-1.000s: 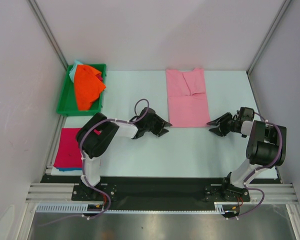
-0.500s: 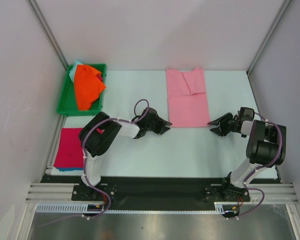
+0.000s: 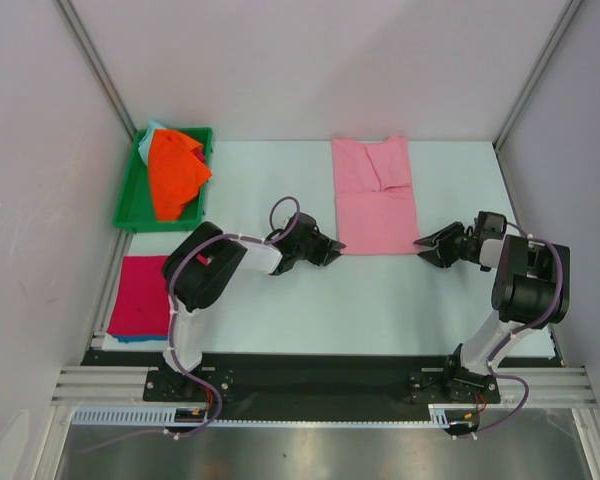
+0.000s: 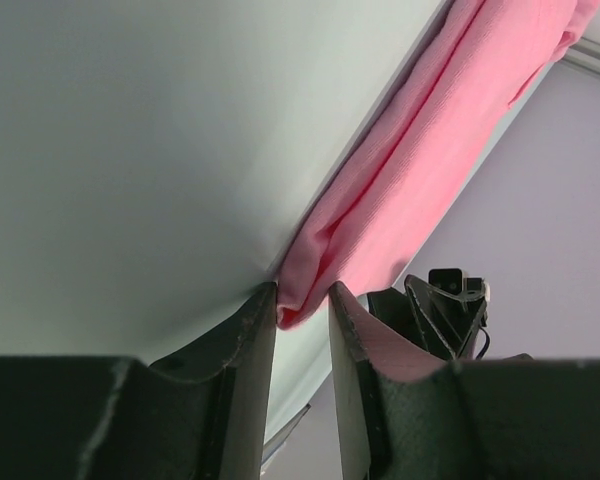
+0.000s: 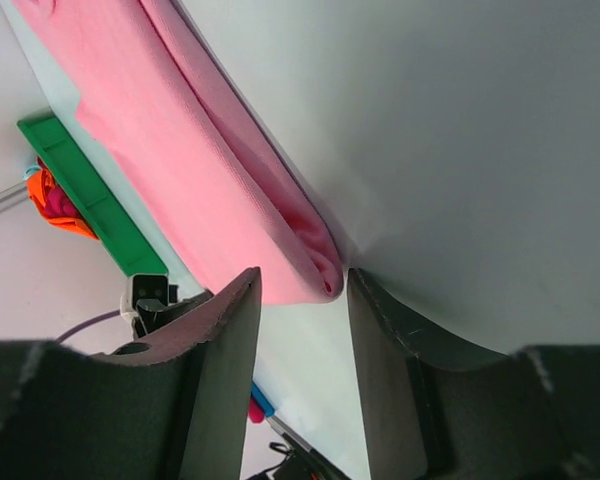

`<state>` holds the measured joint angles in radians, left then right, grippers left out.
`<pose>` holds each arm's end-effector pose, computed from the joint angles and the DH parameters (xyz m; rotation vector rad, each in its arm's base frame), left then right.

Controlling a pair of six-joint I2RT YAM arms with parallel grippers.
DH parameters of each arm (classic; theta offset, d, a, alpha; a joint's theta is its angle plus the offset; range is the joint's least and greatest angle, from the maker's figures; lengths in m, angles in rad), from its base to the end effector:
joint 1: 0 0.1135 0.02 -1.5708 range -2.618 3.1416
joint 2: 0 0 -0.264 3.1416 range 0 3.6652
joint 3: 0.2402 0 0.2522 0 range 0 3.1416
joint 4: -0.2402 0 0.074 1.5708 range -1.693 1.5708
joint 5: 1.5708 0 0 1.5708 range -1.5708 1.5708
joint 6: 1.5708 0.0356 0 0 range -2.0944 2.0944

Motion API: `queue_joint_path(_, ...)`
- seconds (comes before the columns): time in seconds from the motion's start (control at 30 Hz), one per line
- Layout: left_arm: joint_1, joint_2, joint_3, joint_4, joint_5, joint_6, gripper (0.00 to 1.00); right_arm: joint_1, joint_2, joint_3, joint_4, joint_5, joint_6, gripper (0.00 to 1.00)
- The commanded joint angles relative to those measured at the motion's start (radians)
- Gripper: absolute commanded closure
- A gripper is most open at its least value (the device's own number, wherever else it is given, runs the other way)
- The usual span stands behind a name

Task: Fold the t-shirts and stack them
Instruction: Fold the tshirt

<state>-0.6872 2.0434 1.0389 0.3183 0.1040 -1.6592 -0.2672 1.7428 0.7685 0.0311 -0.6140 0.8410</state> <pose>0.3122 -0.2610 0.1047 -1.1729 2.3594 -1.2033 0.3073 -0.0629 0.1212 1.1114 2.2914 1.0029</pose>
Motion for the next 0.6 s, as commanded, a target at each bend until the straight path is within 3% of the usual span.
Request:
queue_joint_path(0.0, -0.002, 0.044, 0.021, -0.088, -0.044, 0.009, 0.66, 0.008, 0.026, 0.025, 0.015, 0.036, 0.006, 0.55)
queue_joint_path(0.2, 0.005, 0.044, 0.007, -0.074, -0.038, 0.019, 0.76, 0.013, 0.038, 0.018, 0.015, 0.034, 0.004, 0.64)
queue_joint_path(0.4, 0.021, 0.044, -0.002, -0.042, -0.017, 0.047, 1.00, 0.013, 0.040, -0.001, 0.026, 0.022, -0.009, 1.00)
queue_joint_path(0.57, 0.021, 0.005, -0.014, -0.047, 0.023, 0.093, 1.00, 0.011, -0.009, -0.027, -0.028, 0.033, -0.037, 1.00)
